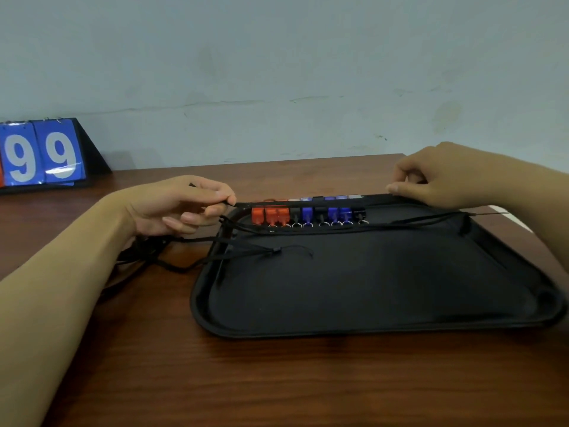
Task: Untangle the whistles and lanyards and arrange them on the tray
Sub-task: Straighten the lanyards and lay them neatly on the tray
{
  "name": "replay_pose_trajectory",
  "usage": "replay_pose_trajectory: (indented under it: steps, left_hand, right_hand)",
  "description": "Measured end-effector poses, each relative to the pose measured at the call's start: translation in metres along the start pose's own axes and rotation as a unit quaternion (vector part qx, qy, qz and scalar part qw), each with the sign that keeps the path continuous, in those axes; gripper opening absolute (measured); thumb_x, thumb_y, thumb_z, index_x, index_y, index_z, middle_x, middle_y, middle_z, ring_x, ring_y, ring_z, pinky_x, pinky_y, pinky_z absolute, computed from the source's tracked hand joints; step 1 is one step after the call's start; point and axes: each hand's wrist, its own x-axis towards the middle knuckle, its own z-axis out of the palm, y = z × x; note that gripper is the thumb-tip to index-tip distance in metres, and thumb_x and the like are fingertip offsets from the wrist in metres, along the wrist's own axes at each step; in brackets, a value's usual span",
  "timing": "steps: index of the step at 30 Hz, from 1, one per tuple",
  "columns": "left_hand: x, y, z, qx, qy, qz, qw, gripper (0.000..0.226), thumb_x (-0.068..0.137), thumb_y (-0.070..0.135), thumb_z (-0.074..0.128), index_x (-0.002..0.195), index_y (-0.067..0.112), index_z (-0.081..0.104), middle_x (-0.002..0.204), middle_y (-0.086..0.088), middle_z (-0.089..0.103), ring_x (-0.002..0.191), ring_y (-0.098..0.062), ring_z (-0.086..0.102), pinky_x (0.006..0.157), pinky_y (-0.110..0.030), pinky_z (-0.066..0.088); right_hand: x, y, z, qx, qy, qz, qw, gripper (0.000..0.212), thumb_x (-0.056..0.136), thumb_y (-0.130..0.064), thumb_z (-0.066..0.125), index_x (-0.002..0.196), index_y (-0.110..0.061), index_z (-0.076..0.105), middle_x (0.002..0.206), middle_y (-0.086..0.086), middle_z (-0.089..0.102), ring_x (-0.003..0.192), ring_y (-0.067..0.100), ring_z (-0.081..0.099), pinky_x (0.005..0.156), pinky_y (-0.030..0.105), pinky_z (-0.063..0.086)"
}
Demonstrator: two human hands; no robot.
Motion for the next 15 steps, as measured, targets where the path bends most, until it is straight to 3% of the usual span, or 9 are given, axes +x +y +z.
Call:
replay_pose_trajectory:
  steps: [4, 8, 15]
  left_hand:
    - [0.000, 0.005, 0.001, 0.076, 0.060, 0.055, 0.994, 0.029, 0.085, 0.032, 0.074, 0.099, 0.007, 0.068, 0.070, -0.001, 0.043, 0.048, -0.004, 0.029, 0.040, -0.017, 0.014]
    - [-0.005, 0.010, 0.015, 0.264, 0.158, 0.069, 0.949, 0.039, 0.094, 0.044, 0.054, 0.091, 0.012, 0.077, 0.070, 0.002, 0.052, 0.053, -0.009, 0.032, 0.047, -0.021, 0.024]
    - [-0.011, 0.012, 0.019, 0.377, 0.191, 0.027, 0.906, 0.071, 0.094, 0.066, 0.038, 0.078, 0.009, 0.078, 0.067, -0.004, 0.057, 0.056, -0.014, 0.039, 0.058, -0.029, 0.038]
  right_hand:
    - [0.000, 0.009, -0.003, -0.026, -0.007, 0.030, 0.999, 0.028, 0.095, -0.046, 0.060, 0.071, -0.036, 0.051, 0.072, -0.016, 0.059, 0.067, -0.003, 0.048, 0.062, 0.029, 0.036]
    - [-0.001, 0.012, -0.004, -0.043, -0.017, 0.070, 0.996, 0.028, 0.091, -0.049, 0.065, 0.071, -0.032, 0.054, 0.074, -0.017, 0.060, 0.069, 0.001, 0.049, 0.073, 0.033, 0.048]
    - [-0.006, 0.010, -0.005, -0.086, -0.056, 0.122, 0.987, 0.030, 0.088, -0.054, 0.066, 0.079, -0.026, 0.063, 0.085, -0.003, 0.067, 0.085, 0.021, 0.059, 0.084, 0.041, 0.054]
